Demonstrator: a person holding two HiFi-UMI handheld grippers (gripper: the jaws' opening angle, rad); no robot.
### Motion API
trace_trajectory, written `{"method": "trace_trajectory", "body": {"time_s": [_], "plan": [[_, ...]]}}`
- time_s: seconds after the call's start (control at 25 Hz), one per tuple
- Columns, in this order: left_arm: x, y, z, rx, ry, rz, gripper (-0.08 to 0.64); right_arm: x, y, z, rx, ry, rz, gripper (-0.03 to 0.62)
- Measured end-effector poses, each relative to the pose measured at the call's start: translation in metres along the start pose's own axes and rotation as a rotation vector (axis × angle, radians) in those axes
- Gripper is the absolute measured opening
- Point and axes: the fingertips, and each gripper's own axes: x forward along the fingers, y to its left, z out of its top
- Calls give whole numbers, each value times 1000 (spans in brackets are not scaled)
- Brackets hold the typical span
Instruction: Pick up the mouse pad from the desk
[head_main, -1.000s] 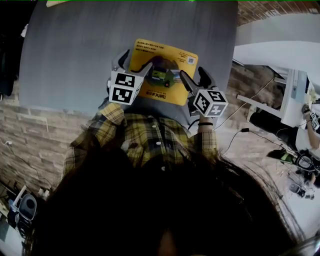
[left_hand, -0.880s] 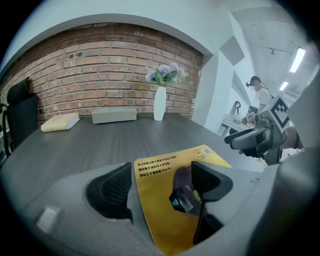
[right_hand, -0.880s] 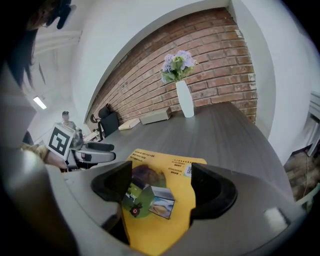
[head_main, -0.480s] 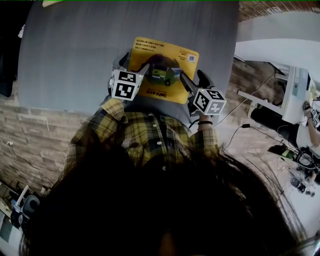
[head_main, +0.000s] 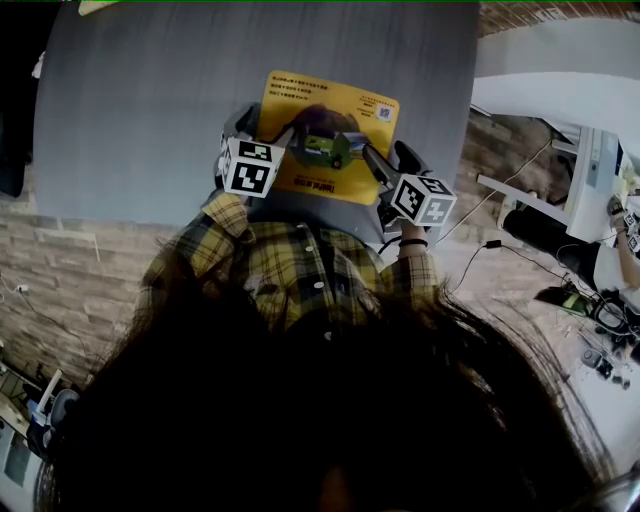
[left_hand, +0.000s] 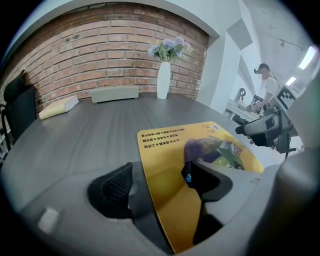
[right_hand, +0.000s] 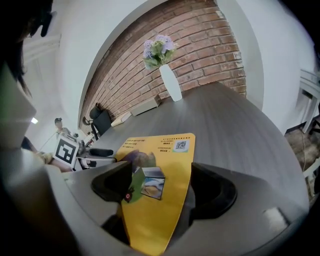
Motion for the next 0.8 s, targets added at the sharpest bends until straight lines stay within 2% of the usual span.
{"method": "trace_trajectory", "body": {"time_s": [0.48, 0.8], "plan": [[2, -3, -4, 17, 21, 9, 373, -7, -10, -8, 163, 40, 55, 368], [2, -1, -5, 23, 21, 16, 376, -9, -12, -19, 265, 102, 95, 368]]}}
